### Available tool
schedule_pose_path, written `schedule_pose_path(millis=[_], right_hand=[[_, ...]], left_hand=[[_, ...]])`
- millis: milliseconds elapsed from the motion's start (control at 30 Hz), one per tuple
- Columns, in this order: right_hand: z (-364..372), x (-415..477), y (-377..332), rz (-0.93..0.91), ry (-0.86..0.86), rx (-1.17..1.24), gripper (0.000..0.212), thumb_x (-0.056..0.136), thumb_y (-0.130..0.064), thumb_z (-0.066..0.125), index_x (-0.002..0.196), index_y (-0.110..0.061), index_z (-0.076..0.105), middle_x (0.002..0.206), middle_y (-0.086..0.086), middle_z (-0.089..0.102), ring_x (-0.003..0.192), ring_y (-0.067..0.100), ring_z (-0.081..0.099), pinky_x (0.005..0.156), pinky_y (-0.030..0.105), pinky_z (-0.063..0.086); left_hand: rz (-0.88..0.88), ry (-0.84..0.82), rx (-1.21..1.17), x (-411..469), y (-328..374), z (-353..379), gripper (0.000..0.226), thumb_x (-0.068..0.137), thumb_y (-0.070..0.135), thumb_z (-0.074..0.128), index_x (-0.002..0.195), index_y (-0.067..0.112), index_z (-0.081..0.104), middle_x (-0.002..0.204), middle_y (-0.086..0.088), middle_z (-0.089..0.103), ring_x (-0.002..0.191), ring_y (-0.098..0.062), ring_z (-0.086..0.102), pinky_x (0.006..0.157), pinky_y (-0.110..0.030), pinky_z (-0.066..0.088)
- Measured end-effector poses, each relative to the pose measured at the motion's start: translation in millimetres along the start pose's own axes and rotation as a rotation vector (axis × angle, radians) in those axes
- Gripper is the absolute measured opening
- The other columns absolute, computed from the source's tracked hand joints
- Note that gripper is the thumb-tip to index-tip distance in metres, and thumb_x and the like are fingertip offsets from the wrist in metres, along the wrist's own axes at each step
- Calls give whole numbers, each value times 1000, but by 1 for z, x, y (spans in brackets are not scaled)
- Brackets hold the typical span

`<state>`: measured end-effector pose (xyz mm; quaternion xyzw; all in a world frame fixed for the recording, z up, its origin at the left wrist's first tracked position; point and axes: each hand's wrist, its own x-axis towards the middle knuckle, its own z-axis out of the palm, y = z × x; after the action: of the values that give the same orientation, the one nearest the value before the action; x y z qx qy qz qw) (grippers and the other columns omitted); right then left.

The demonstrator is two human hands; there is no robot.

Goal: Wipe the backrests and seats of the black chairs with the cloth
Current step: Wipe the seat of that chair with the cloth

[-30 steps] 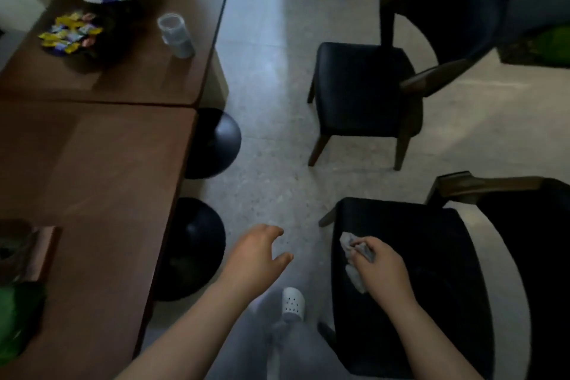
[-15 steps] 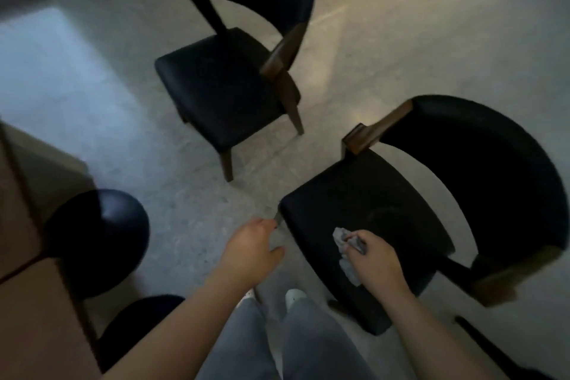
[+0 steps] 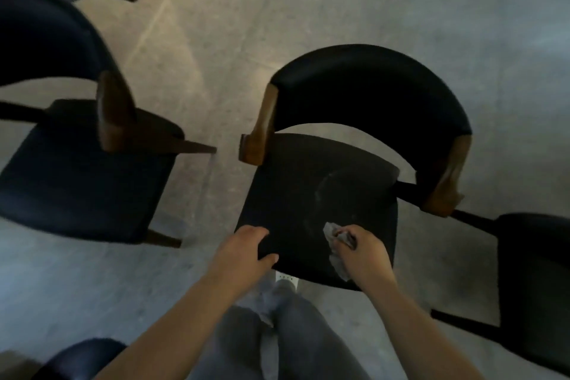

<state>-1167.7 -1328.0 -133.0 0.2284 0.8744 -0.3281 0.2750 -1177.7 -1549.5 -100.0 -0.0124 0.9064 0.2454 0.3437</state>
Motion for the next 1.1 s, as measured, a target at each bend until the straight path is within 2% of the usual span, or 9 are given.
schedule_pose_path(millis=[133, 300, 467, 533, 667, 767, 933, 1000, 1100], right_hand=[[-8, 11, -3, 117, -66, -40, 27, 89, -25, 66, 115, -20, 58, 104, 3, 61, 90, 17, 62, 84, 36, 55], [-11, 15, -6, 260, -86, 62, 30, 93, -28, 62, 121, -22, 53, 106, 2, 61, 92, 17, 62, 86, 34, 55], [17, 10, -10, 353, 160, 390, 14, 94, -25, 59, 107, -22, 62, 95, 1, 64, 79, 14, 64, 66, 28, 55], [31, 10, -16, 381, 246, 489, 7, 96, -26, 57, 98, -22, 62, 91, 1, 65, 75, 14, 65, 63, 29, 56], [57, 3, -28, 484, 388, 636, 4, 95, -23, 58, 96, -21, 62, 86, -1, 63, 73, 8, 60, 57, 20, 44], [80, -6, -34, 532, 459, 768, 6, 95, -21, 58, 91, -24, 62, 82, -1, 64, 70, 10, 62, 54, 21, 46], [107, 4, -15, 509, 545, 793, 12, 94, -23, 61, 87, -34, 61, 89, 0, 64, 77, 13, 63, 70, 37, 57], [113, 18, 0, 481, 547, 752, 6, 94, -23, 61, 95, -28, 65, 94, 0, 63, 82, 12, 62, 73, 36, 57], [117, 43, 24, 419, 537, 695, 12, 93, -21, 61, 104, -23, 66, 104, -1, 61, 90, 9, 60, 79, 28, 54]], left_hand=[[64, -56, 76, 31, 16, -14, 57, 92, 42, 61, 143, 26, 42, 139, 4, 46, 121, -10, 49, 95, -22, 42], [171, -141, 180, 62, 30, -30, 56, 92, 42, 62, 142, 29, 42, 144, 6, 43, 126, -10, 47, 100, -27, 45], [275, -196, 306, 99, 36, -43, 55, 91, 40, 63, 141, 28, 43, 143, 7, 43, 123, -10, 50, 97, -26, 47], [334, -226, 365, 113, 38, -47, 55, 91, 38, 63, 141, 28, 43, 144, 8, 42, 124, -10, 49, 97, -25, 46], [468, -312, 474, 135, 43, -46, 55, 93, 39, 61, 143, 27, 41, 146, 7, 40, 129, -11, 46, 100, -26, 43], [526, -370, 531, 151, 45, -38, 56, 94, 39, 60, 144, 24, 41, 146, 6, 41, 130, -12, 45, 100, -26, 41], [520, -391, 571, 177, 38, -13, 54, 93, 37, 62, 142, 24, 45, 143, 4, 45, 127, -13, 48, 99, -27, 43], [524, -384, 575, 191, 34, 2, 52, 92, 37, 64, 140, 24, 48, 141, 4, 47, 126, -13, 50, 100, -28, 44], [514, -348, 574, 215, 28, 26, 56, 91, 38, 64, 141, 22, 46, 141, 2, 46, 124, -16, 50, 101, -30, 45]])
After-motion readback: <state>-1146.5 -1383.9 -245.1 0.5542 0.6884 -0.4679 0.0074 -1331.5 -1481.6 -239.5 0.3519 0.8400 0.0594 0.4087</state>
